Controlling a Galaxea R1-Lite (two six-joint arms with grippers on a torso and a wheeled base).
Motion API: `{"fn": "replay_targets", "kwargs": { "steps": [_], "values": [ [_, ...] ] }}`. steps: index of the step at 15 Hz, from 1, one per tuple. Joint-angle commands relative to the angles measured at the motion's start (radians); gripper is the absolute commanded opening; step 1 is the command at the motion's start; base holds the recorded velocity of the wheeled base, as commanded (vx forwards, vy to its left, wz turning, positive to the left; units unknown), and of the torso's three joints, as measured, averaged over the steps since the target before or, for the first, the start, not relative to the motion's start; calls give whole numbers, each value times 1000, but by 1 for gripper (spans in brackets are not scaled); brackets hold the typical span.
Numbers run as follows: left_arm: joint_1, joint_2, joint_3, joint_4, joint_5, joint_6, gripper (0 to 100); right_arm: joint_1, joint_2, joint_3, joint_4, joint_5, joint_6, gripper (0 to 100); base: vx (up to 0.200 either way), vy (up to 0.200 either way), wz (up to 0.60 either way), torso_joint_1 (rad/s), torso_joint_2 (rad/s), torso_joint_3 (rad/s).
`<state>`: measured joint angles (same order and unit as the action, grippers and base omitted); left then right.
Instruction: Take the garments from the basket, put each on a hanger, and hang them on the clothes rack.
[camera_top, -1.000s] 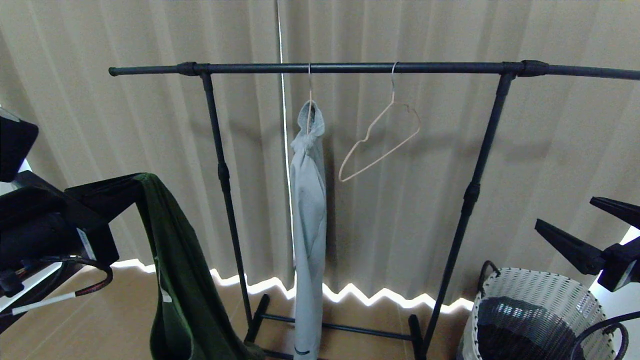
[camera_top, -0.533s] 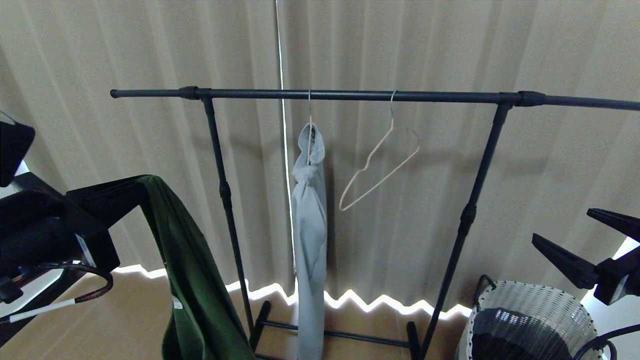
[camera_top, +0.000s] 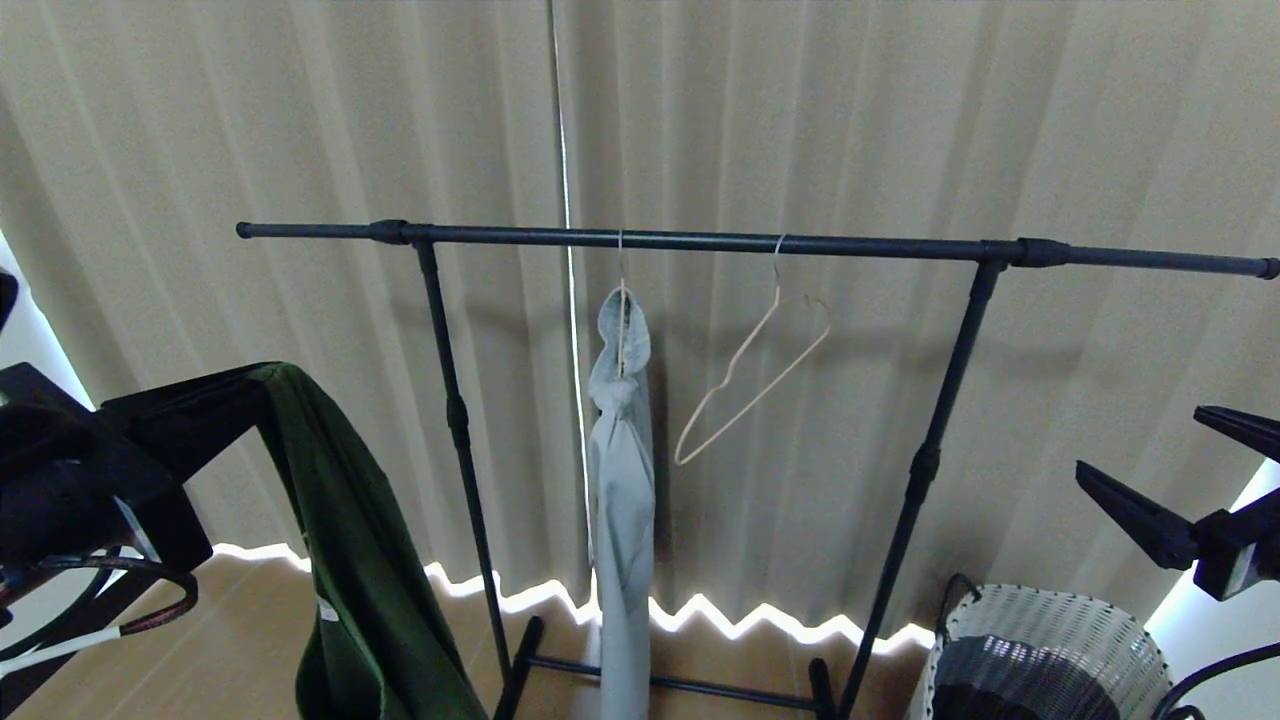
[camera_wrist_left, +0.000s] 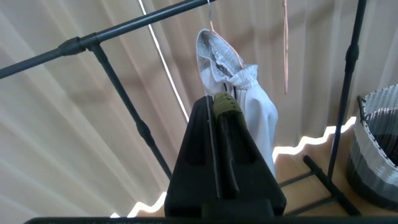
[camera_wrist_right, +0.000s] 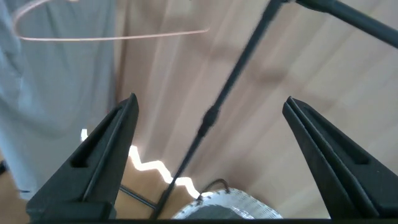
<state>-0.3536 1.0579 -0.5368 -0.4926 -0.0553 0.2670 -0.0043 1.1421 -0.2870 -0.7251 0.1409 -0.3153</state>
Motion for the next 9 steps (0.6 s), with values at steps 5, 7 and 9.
{"fn": "replay_targets", "kwargs": {
  "steps": [5,7,9],
  "values": [
    [1,-15,26,-1,0,1,0,0,-4,14,1,-18,-39,100,0,0,-360,8,-16,-6],
    [4,-16,24,-1,0,0,0,-6,-4,20,1,-23,-39,100,0,0,0,0,0,0],
    [5,-19,29,-1,0,0,0,-8,-2,17,1,-23,-39,100,0,0,0,0,0,0]
  ]
}}
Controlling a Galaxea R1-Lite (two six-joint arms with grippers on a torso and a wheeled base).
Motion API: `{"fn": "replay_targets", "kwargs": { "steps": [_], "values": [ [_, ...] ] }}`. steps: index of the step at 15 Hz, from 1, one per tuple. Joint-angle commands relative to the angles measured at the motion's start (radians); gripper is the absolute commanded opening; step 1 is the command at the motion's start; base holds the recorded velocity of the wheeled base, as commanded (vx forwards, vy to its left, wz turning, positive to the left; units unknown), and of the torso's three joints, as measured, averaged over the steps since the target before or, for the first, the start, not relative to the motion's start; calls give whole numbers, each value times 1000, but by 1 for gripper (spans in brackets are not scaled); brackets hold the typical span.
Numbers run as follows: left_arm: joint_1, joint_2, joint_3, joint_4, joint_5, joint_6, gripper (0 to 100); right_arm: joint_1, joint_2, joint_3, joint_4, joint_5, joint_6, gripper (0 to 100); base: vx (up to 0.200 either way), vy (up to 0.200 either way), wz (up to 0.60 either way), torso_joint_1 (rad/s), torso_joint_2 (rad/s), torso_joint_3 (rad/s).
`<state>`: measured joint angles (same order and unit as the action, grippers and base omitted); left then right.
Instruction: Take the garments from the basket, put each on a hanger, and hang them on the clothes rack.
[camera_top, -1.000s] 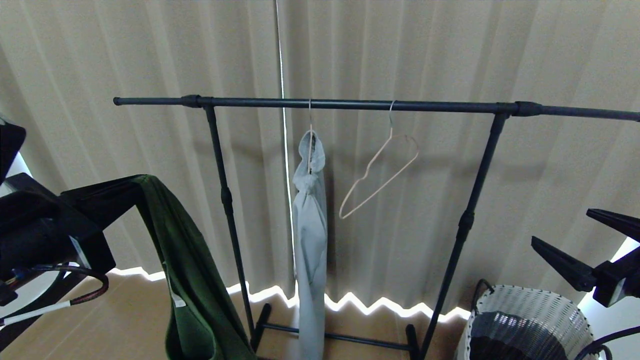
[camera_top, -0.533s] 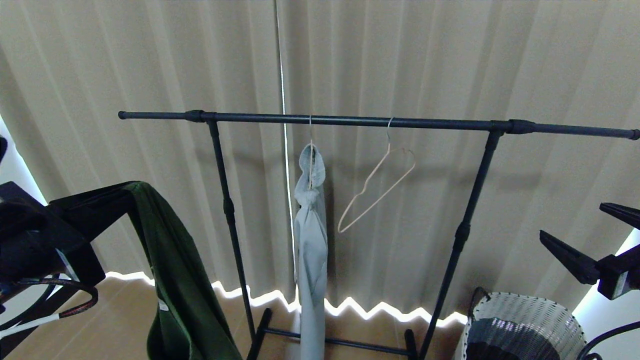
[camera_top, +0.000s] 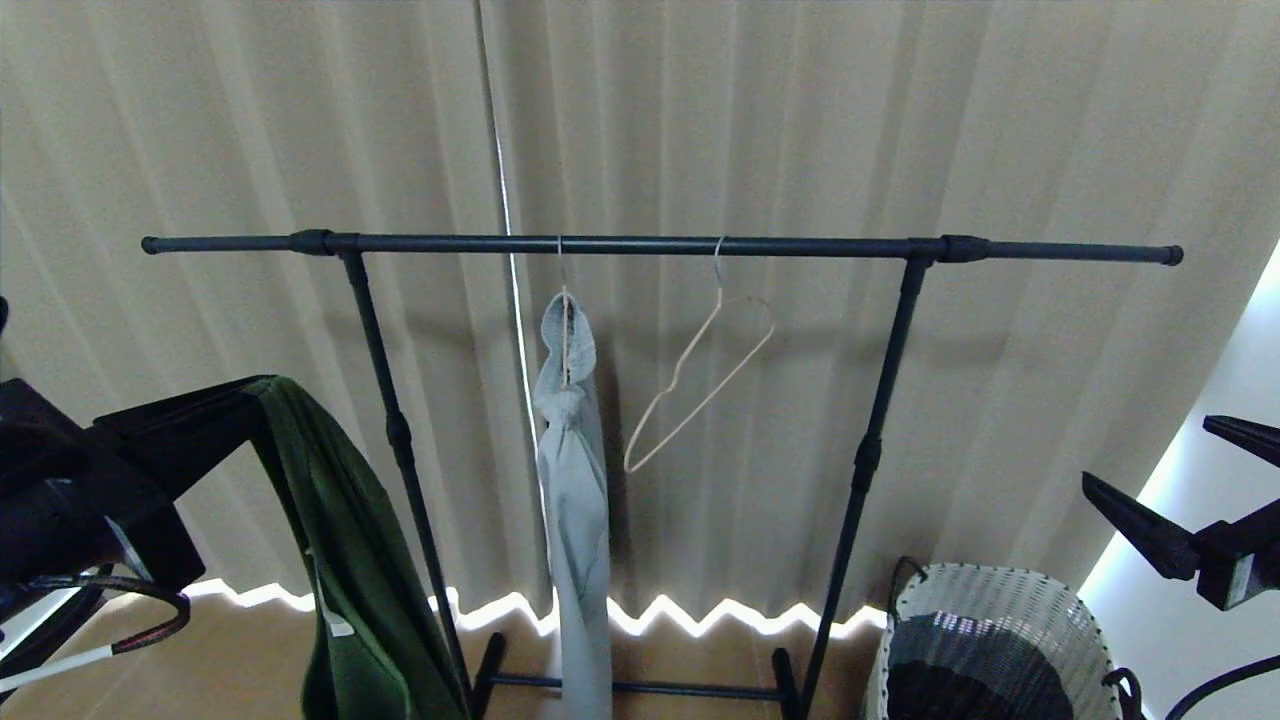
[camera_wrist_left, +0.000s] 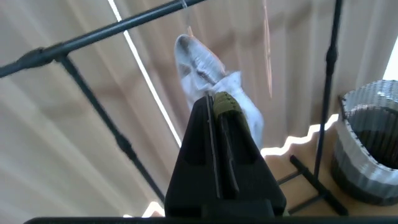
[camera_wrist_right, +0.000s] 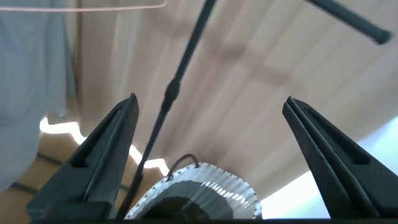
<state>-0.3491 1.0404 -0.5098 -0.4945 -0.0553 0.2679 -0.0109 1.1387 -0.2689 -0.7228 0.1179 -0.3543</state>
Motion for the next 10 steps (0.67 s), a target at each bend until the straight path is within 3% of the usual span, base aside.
{"fn": "replay_targets", "kwargs": {
  "steps": [1,5,10],
  "values": [
    [1,-10,7,1,0,1,0,-1,3,-3,-1,0,0,100,0,0,0,0,0,0],
    [2,-14,8,2,2,-2,0,-1,-2,0,-3,0,1,100,0,0,0,0,0,0],
    [6,-11,8,2,0,-4,0,-1,-2,8,-1,0,3,100,0,200,0,2,1,0]
  ]
}}
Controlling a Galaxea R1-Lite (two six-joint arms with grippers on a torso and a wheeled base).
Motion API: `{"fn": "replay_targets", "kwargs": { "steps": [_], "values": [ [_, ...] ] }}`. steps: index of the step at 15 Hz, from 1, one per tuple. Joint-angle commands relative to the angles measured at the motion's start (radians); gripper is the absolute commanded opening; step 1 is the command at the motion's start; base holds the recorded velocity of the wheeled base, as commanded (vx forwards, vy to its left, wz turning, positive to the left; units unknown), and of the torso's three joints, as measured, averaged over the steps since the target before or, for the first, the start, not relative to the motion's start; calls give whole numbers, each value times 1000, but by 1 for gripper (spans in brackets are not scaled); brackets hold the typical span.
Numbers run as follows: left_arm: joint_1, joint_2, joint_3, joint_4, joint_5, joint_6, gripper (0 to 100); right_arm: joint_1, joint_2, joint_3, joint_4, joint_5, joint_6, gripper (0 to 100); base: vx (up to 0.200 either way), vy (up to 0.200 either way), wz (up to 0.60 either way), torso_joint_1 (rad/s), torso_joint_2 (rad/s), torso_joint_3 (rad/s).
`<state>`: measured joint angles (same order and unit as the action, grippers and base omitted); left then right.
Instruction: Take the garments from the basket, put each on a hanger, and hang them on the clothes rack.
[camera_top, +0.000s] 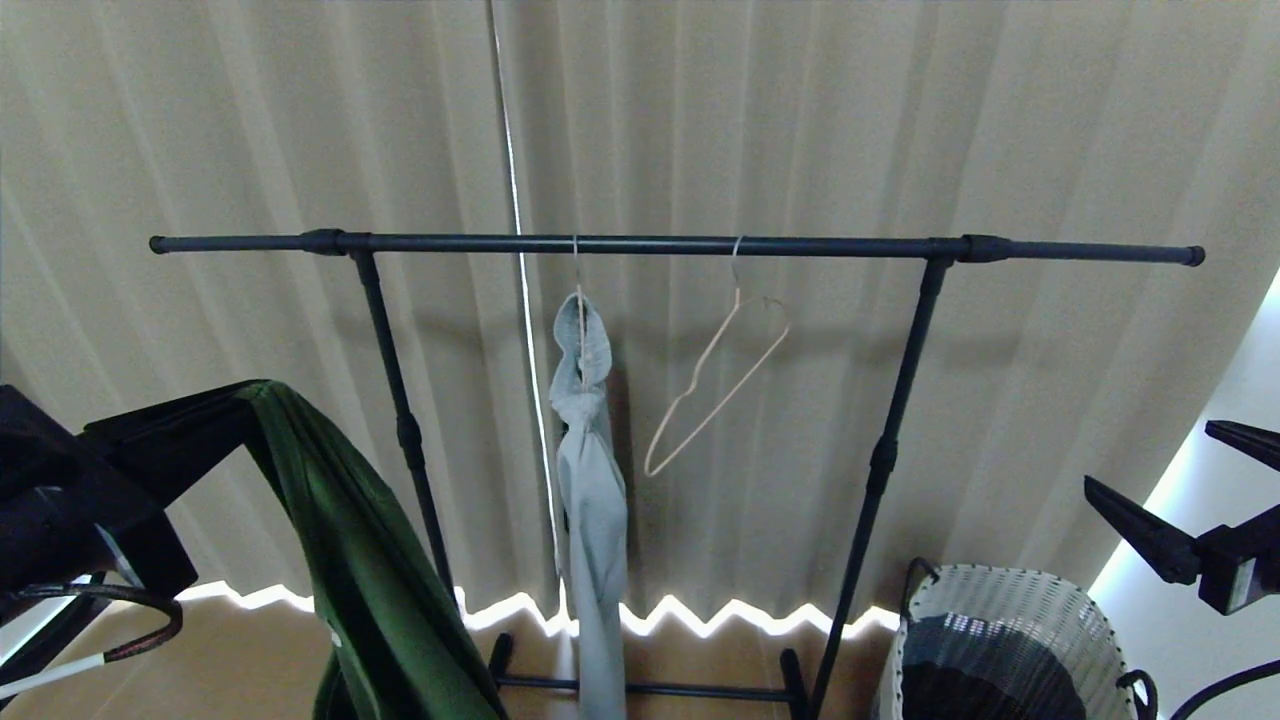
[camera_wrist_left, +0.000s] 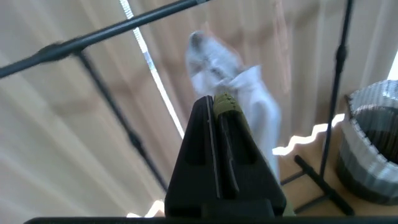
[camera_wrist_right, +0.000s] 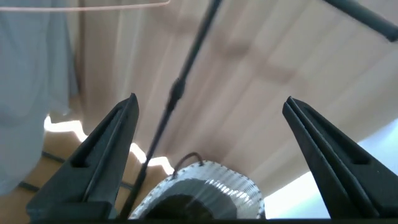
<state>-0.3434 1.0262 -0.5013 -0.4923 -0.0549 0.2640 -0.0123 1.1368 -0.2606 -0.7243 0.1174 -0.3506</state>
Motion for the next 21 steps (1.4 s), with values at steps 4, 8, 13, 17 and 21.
{"fn": "replay_targets", "kwargs": {
  "steps": [4,8,13,17,21],
  "values": [
    [0,9,1,0,0,0,0,0,1,0,2,1,-1,100,0,200,0,7,5,5],
    [0,11,3,0,0,0,0,0,1,0,2,1,-2,100,0,200,0,5,1,5],
    [0,3,21,-2,0,3,0,0,6,0,6,2,-1,100,0,0,0,0,0,0],
    [-2,20,20,0,3,-3,0,0,12,0,12,4,-1,100,50,0,0,-1,1,-2],
    [0,34,13,0,3,-2,0,2,29,-8,12,10,35,100,200,0,0,-5,2,4]
  ]
}}
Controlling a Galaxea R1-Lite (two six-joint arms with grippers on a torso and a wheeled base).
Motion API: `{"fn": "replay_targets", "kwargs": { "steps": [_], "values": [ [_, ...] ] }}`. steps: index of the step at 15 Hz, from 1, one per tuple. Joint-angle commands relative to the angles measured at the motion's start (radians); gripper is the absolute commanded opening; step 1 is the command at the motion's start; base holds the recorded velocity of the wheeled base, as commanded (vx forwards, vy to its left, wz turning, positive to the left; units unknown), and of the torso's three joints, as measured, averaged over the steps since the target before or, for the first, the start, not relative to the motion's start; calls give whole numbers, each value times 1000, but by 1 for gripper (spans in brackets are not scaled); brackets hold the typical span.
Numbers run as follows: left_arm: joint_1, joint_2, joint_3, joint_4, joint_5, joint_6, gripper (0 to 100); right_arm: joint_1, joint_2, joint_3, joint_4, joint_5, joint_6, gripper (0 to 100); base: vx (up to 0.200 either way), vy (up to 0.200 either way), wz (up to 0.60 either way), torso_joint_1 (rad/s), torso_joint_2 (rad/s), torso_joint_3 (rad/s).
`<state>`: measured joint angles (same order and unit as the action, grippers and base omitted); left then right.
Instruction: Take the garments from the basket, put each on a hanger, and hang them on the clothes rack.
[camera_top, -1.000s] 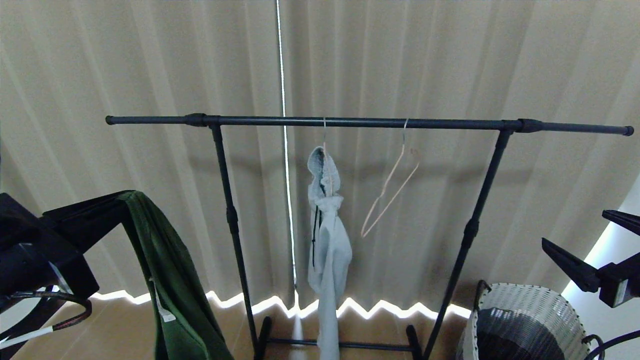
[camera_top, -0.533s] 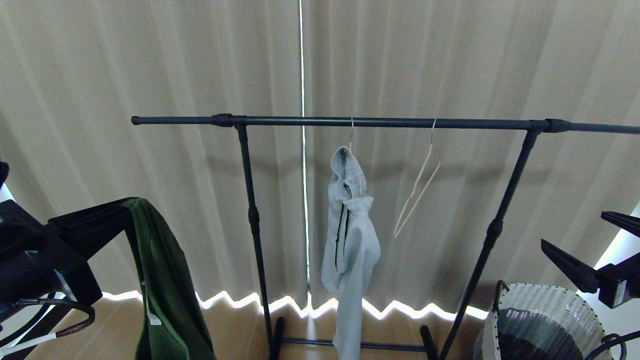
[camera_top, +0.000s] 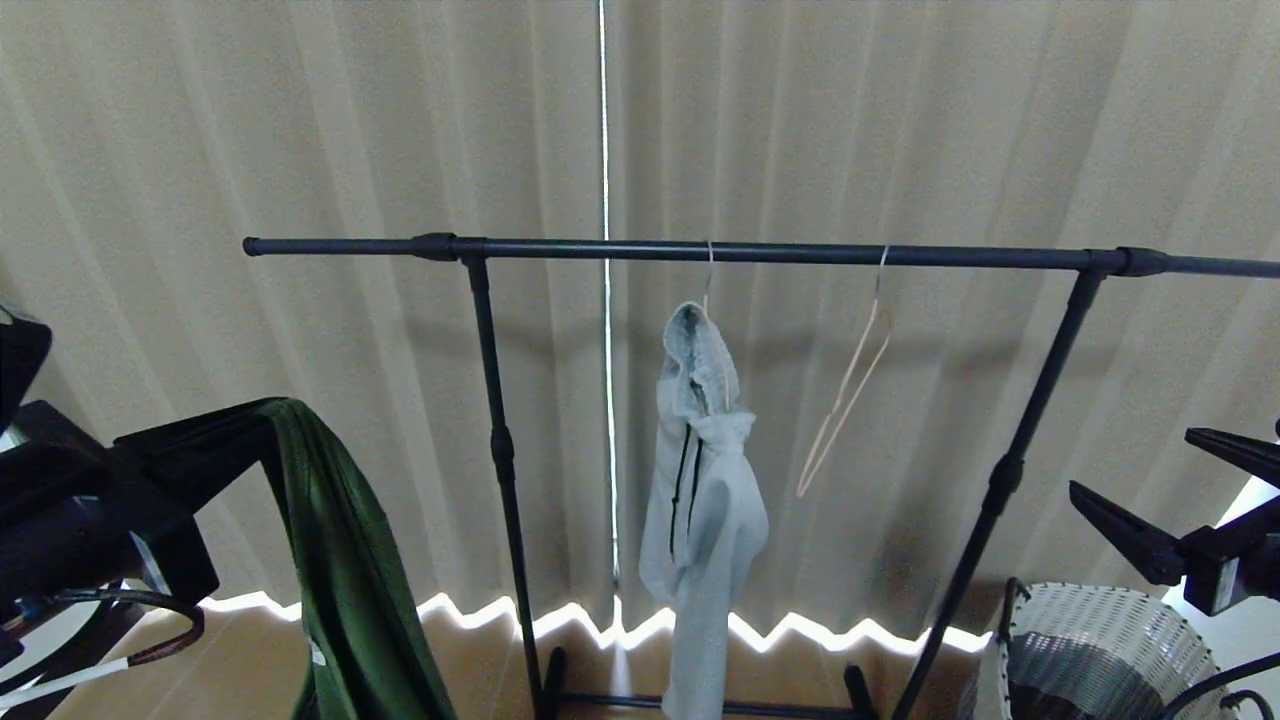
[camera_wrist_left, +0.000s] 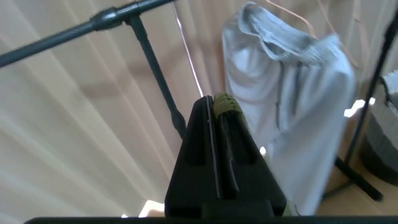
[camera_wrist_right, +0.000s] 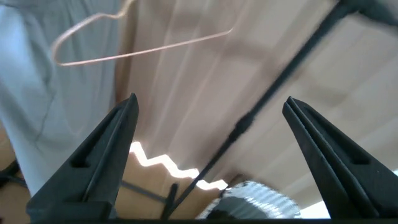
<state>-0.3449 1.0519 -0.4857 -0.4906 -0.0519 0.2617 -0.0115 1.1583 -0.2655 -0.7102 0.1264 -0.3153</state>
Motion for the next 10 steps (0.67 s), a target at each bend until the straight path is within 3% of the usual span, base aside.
{"fn": "replay_targets", "kwargs": {
  "steps": [1,5,9,10],
  "values": [
    [1,10,-2,-2,0,1,0,2,8,-3,-2,2,9,100,200,0,0,12,2,-7],
    [0,10,9,-2,-2,-2,0,47,27,-3,-5,6,51,100,200,0,0,2,0,4],
    [1,10,44,-2,-2,1,0,182,98,-50,-3,1,150,100,0,0,0,0,0,0],
    [0,7,55,-3,-2,1,0,245,153,-100,-3,-4,213,100,0,0,0,0,0,0]
  ]
}}
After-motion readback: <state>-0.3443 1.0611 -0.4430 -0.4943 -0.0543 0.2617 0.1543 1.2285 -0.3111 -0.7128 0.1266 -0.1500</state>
